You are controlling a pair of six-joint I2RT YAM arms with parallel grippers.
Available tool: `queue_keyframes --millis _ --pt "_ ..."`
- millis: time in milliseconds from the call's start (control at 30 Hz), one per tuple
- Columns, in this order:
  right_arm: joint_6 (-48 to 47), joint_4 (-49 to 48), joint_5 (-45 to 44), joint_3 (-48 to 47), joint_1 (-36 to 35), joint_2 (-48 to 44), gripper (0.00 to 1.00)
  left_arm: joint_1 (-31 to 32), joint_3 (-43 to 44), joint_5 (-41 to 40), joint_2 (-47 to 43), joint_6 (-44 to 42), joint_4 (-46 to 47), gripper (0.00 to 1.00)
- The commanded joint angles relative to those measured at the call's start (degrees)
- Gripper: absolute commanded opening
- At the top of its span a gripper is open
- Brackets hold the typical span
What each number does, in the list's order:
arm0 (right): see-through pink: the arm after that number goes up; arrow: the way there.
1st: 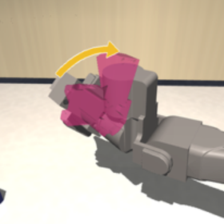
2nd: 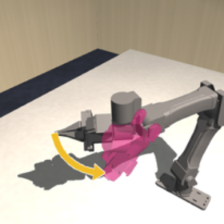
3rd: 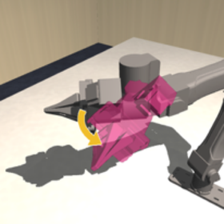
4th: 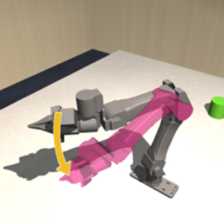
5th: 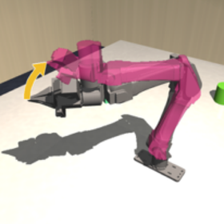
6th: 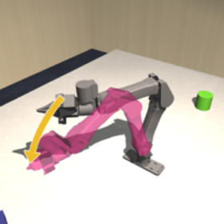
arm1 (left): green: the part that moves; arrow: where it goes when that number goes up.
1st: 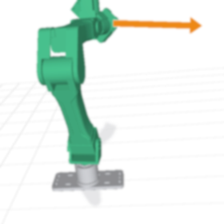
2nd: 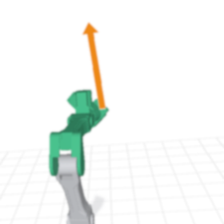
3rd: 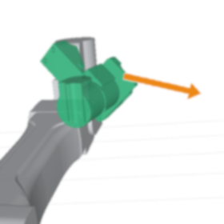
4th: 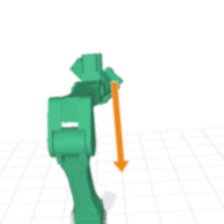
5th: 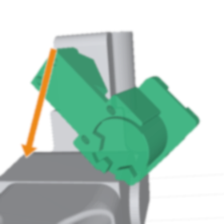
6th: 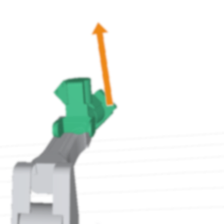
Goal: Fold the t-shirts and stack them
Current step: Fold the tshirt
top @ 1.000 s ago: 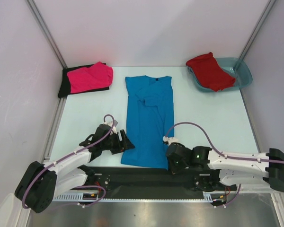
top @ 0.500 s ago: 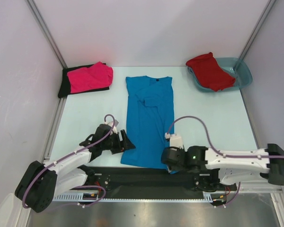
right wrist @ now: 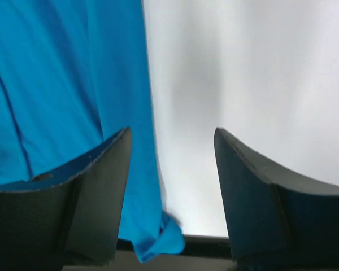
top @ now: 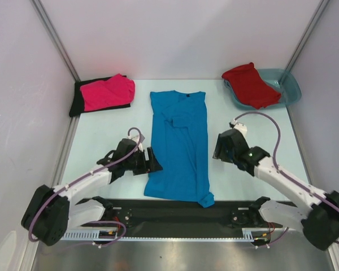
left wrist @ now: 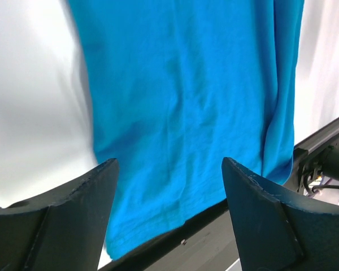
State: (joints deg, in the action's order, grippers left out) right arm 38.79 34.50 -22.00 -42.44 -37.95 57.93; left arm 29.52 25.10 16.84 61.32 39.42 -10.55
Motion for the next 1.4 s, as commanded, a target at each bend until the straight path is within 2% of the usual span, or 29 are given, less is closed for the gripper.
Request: queue_keyframes --millis 0,33,133,233,267,433,700,833,1000,1267,1300,1367 --pt "-8.98 -20.38 16.67 0.07 8.66 6.74 0.65 0.10 5.47 1.35 4.76 -3.81 3.42 0.81" --pt "-10.30 -23.40 20.12 -0.71 12.78 12.15 0.65 0.01 6.79 1.61 6.34 -4.43 3.86 0.81" --pt "-11.79 -29.91 27.26 -5.01 18.24 22.79 0.65 -0.25 12.94 0.83 13.72 -6.45 4.92 0.83" --pt "-13.56 -33.09 33.93 -13.44 20.63 30.72 0.65 -1.39 21.02 1.35 21.02 -8.39 4.91 0.84" --pt "-13.73 -33.36 35.08 -18.51 21.95 36.67 0.65 -1.91 24.43 2.05 22.51 -8.31 5.27 0.85" --pt "-12.16 -38.45 45.80 -31.54 26.08 52.00 0.65 -8.50 33.33 8.11 34.03 -6.99 10.28 0.85" --pt "-15.05 -30.91 49.24 -55.54 28.29 72.55 0.65 -17.46 51.87 14.09 51.69 -4.79 14.50 0.86" --pt "-16.02 -26.95 50.12 -68.71 29.34 80.03 0.65 -19.58 63.72 15.07 59.69 -5.49 12.76 0.85" --pt "-17.86 -21.59 48.11 -78.14 29.52 85.59 0.65 -21.52 72.53 16.20 68.13 -5.06 11.34 0.84" --pt "-20.59 -17.02 45.03 -82.28 29.78 88.93 0.65 -22.31 82.12 12.96 74.82 -7.78 4.13 0.83" --pt "-20.68 -16.66 45.11 -83.41 29.78 89.46 0.64 -22.31 82.56 12.78 75.17 -7.78 3.78 0.83" --pt "-20.33 -15.78 45.38 -84.47 29.87 90.60 0.54 -22.40 83.26 12.95 76.23 -7.60 3.69 0.83"
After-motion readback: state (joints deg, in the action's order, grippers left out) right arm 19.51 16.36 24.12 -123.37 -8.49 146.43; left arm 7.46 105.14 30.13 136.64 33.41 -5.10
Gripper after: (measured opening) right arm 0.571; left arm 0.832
